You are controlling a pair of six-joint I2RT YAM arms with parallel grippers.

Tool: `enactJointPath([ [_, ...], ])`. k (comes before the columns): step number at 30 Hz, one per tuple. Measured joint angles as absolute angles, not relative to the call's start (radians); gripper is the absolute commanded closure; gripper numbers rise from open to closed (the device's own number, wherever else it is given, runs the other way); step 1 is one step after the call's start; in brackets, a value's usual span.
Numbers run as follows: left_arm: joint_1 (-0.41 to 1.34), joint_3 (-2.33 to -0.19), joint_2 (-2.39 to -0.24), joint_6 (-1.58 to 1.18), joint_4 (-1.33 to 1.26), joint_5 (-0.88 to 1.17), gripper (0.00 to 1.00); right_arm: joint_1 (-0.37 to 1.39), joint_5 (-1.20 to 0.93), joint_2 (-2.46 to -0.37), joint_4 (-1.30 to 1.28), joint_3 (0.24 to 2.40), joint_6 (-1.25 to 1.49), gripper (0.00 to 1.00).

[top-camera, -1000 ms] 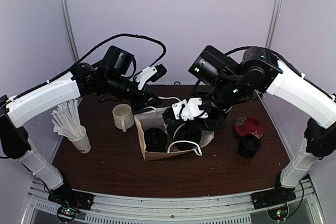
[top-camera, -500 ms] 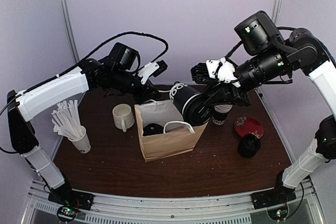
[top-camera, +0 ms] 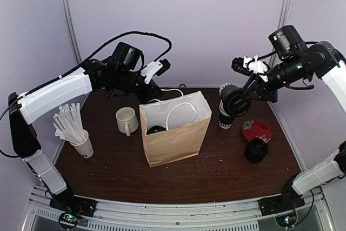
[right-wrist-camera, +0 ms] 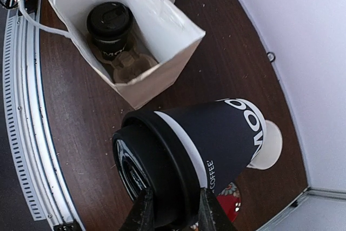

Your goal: Pack the takeout coffee

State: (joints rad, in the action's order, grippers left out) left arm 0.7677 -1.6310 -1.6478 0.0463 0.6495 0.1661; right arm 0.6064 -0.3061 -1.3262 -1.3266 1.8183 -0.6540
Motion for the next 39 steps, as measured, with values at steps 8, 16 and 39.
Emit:
enactJointPath([
  [8,0.767,-1.631,-1.647,0.039,0.620,0.165,1.00,0.425,-0.506,-1.405,-1.362,1.581,-0.618,0.77],
  [16,0.767,-1.631,-1.627,0.039,0.594,0.199,1.00,0.418,-0.677,-1.554,-1.454,1.493,-0.625,0.76],
  [39,0.767,-1.624,-1.576,0.040,0.569,0.224,1.00,0.329,-0.788,-1.784,-1.442,1.447,-0.679,0.39],
])
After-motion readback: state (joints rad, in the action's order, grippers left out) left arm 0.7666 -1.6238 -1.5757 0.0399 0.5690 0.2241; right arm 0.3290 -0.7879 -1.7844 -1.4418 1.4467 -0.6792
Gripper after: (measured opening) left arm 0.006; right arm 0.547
